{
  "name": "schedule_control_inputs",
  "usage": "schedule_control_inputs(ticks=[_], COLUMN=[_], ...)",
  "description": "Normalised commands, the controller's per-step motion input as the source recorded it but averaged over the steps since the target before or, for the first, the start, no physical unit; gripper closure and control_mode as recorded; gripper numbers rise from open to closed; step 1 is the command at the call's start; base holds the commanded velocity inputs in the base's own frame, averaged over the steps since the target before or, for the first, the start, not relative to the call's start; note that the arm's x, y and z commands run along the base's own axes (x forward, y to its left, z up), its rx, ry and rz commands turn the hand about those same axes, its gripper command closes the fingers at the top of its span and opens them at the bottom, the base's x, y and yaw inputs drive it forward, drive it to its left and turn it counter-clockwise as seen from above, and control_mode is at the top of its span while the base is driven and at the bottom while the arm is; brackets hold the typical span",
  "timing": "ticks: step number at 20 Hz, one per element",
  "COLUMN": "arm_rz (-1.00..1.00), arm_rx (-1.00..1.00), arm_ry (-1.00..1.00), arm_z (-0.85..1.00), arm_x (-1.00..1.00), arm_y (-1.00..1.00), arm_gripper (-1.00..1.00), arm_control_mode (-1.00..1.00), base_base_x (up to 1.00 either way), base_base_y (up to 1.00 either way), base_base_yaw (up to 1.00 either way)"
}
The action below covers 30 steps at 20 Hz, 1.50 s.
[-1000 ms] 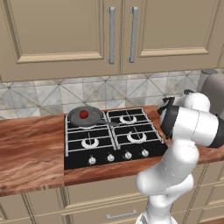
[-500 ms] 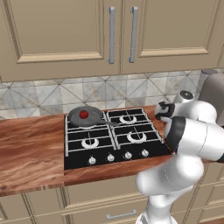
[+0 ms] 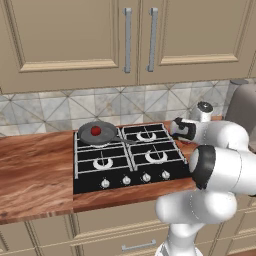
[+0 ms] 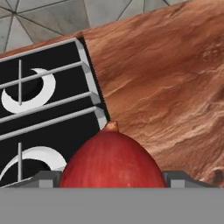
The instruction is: Place the pan on the rear left burner on the stove. Then place the tomato and the onion in the pan and turn on the rear left burner.
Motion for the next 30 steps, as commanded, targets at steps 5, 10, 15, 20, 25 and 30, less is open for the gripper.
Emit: schedule_control_inputs(ticks=[5, 10, 15, 20, 25, 30], arm_rz=[0.00, 0.00, 0.00, 0.00, 0.00, 0.00], arm_rx=[0.00, 0.00, 0.00, 0.00, 0.00, 0.00], arm_ry=[0.00, -0.01, -0.04, -0.05, -0.06, -0.03], arm_z=[0.31, 0.16, 0.17, 0.19, 0.04, 0.04], arm_x=[0.00, 0.00, 0.00, 0.00, 0.00, 0.00], arm_y=[0.31, 0.35, 0.49, 0.45, 0.47, 0.44], arm_gripper=[1.00, 1.00, 1.00, 1.00, 1.00, 1.00], arm_control_mode=[-1.00, -1.00, -1.00, -1.00, -1.00, -1.00], base_base_x=[0.00, 0.00, 0.00, 0.00, 0.00, 0.00], base_base_y=[0.00, 0.00, 0.00, 0.00, 0.00, 0.00], base_base_yaw=[0.00, 0.00, 0.00, 0.00, 0.00, 0.00])
